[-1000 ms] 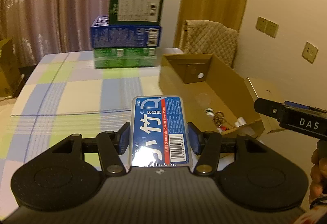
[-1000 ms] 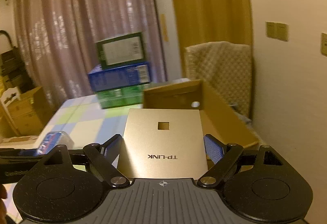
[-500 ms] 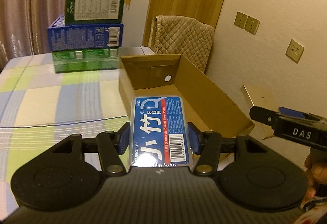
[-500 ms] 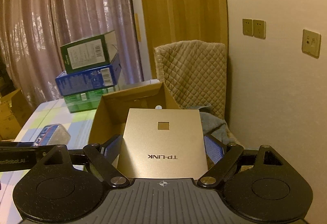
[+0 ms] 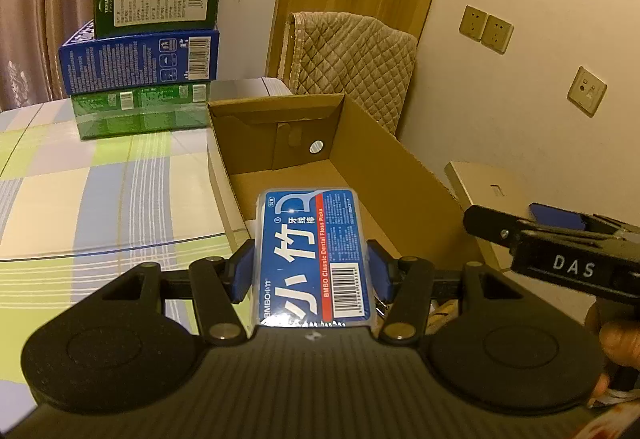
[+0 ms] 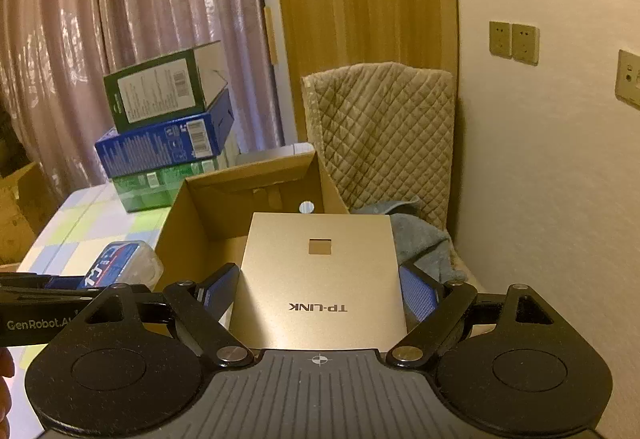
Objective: Organize rigid objects
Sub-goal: 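Carry the floss box and TP-LINK plate with both tools over the cardboard box, then lower and release the floss box with left tool while right tool drops the plate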
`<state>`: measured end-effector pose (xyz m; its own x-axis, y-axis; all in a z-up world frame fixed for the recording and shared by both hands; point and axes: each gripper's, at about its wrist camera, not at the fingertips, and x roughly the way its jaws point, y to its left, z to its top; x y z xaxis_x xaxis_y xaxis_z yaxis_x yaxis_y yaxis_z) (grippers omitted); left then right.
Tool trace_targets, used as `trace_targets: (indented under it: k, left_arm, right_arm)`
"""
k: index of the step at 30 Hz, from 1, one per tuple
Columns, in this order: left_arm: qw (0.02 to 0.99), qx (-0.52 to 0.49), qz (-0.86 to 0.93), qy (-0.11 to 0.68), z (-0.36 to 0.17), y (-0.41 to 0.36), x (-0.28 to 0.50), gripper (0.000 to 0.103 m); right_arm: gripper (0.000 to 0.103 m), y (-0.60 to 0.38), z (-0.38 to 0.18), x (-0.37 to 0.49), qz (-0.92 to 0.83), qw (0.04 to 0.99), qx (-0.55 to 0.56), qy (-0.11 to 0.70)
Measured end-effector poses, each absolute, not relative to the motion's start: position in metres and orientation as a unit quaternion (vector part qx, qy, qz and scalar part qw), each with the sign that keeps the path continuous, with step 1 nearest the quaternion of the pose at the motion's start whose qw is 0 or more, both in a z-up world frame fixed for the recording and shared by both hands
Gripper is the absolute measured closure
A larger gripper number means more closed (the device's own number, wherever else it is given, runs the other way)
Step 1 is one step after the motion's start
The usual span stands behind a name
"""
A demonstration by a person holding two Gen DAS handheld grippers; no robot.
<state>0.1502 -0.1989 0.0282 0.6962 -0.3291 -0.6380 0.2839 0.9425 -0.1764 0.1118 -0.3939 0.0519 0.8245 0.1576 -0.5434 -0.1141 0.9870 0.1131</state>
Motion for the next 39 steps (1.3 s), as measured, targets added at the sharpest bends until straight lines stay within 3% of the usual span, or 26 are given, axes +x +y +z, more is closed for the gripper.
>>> trace_targets:
  k: [28,39]
  left_arm:
    - [0.908,-0.013,-0.195,0.372,0.004,-0.220,0.191,0.051]
    - [0.921,-0.029,-0.161,0.352,0.019,-0.187,0.182,0.046]
  right_arm:
    - [0.020,-0.401,0.029,0.151,0.082,0.942,0.065,0.320]
    - [0.020,-0.403,0.029,0.148,0.083,0.940,0.071,0.323]
